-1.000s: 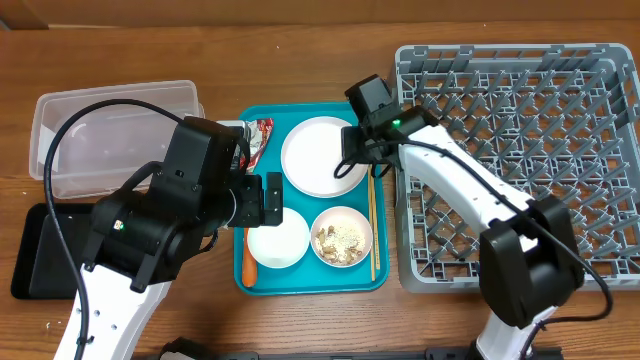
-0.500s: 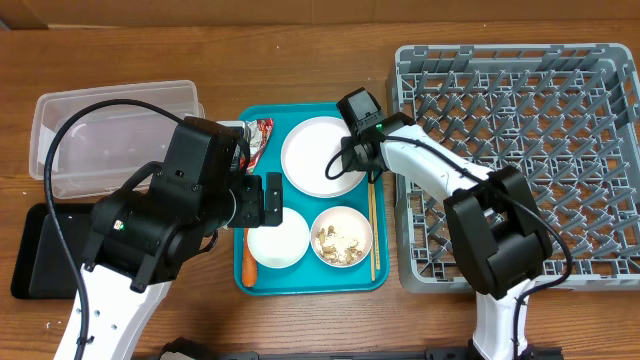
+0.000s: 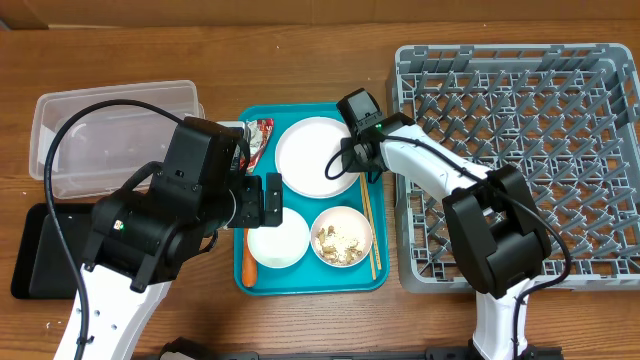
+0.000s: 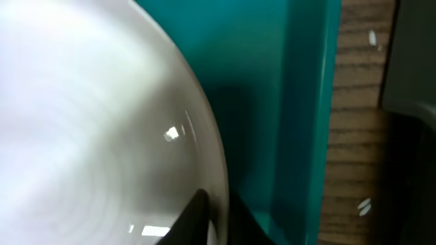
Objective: Sort waste into correct bins and load items into the dishwasher
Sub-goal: 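Move the right gripper to the edge of the large white plate, then lift the white plate and stand it upright in the rack's back corner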
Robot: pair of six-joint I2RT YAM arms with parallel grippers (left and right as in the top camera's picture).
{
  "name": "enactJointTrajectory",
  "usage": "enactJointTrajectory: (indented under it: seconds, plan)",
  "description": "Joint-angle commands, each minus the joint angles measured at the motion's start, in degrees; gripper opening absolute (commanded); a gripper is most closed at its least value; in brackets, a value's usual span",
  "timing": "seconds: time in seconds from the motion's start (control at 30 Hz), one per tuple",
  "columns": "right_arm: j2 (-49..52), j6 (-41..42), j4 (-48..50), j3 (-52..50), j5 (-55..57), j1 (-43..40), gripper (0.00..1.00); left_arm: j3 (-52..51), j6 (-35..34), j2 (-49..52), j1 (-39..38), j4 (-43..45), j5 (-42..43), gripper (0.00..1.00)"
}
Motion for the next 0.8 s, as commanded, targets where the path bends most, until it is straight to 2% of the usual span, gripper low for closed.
enactJointTrajectory:
  seconds: [0.0, 0.33, 0.77]
  plan:
    - [0.28, -0.31, -0.59, 0.35, 0.76, 0.37, 0.04, 0.79, 0.48, -0.28, 0.26, 0.2, -0.94, 1.0]
    - [-1.6, -0.26, -4.85, 2.45, 0.76, 0.37, 0.04, 0.79, 0.48, -0.24, 0.26, 0.2, -0.96, 1.0]
    - [-14.12, -0.26, -7.56, 2.45, 0.76, 0.7, 0.04, 0.79, 0.48, 0.59, 0.26, 0.2, -0.96, 1.0]
